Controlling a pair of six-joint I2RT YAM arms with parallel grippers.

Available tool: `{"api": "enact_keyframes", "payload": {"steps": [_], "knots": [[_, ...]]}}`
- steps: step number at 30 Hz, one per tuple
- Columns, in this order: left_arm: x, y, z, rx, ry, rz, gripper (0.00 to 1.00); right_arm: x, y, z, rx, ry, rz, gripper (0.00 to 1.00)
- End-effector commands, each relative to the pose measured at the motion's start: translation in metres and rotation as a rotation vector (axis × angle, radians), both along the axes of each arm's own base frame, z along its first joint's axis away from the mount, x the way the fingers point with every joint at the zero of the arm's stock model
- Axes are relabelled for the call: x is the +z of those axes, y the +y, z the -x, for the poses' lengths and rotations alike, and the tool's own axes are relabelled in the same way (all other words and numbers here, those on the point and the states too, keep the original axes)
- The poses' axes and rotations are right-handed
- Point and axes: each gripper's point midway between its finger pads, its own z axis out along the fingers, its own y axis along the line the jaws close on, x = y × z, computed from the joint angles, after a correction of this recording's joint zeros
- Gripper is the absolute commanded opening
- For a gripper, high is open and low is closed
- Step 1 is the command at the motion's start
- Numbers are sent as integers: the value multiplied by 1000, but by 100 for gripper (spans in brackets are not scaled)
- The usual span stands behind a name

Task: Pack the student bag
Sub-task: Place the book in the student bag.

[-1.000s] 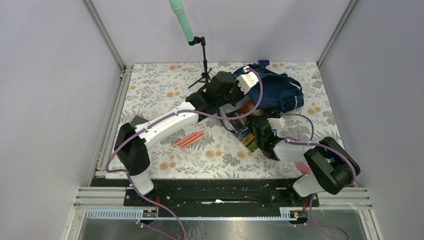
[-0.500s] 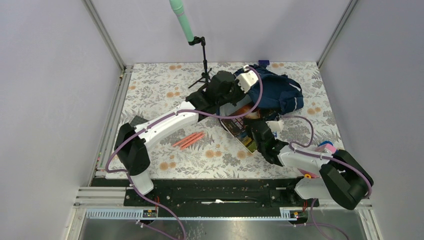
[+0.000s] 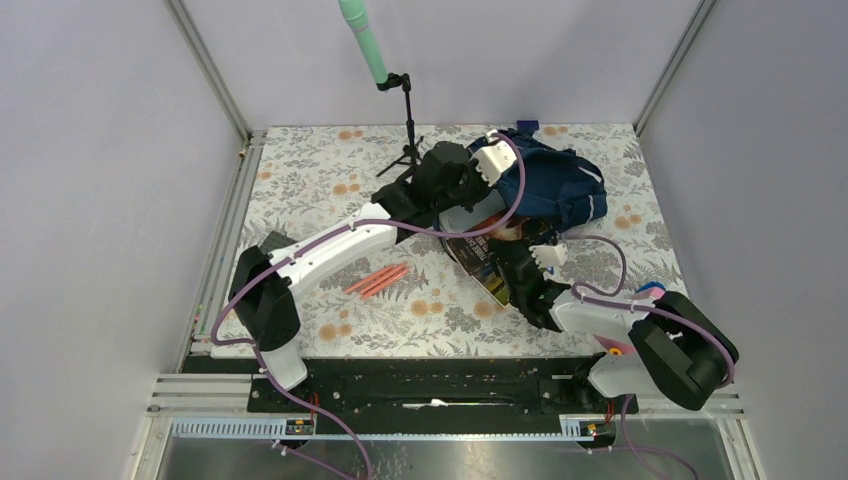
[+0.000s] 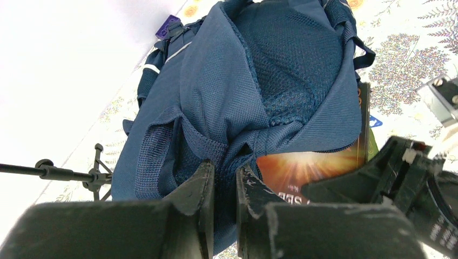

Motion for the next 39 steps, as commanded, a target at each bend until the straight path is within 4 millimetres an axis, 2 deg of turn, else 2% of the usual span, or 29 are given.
{"api": "enact_keyframes", "payload": {"steps": [1,6,9,10,12,14,15,17,20,26,29,31,32,36,39], "knots": [[77,-17,8,-63,-121,189,0,25,-44,-34,-233,-105,-2,0],[77,-19,13,-92,-115,193,0,37,-68,-59,-339,-157,55,4],[77,-20,14,-100,-113,195,0,46,-68,-75,-354,-185,108,15],[77,-20,14,-98,-113,195,0,49,-65,-81,-341,-192,128,20],[76,-20,14,-98,-111,194,0,50,-56,-91,-299,-194,175,38],[76,-19,13,-90,-108,191,0,48,-49,-94,-256,-181,205,58],[75,-18,11,-80,-105,186,0,45,-46,-92,-231,-170,207,65],[73,-17,9,-63,-102,177,0,39,-45,-86,-190,-146,224,76],[70,-17,7,-51,-88,172,0,36,-44,-70,-127,-118,235,85],[68,-17,1,-15,-58,178,0,37,-38,-32,69,-76,289,89],[66,-14,-6,22,-41,173,0,38,-38,-13,189,-49,332,95],[64,-12,-10,40,-28,174,0,34,-42,-2,267,-1,336,98],[64,-10,-12,46,-23,176,0,26,-43,8,329,50,334,98],[62,-7,-15,57,-3,185,0,14,-64,32,438,161,390,98],[60,-7,-15,55,5,182,0,21,-60,46,562,149,447,98]]}}
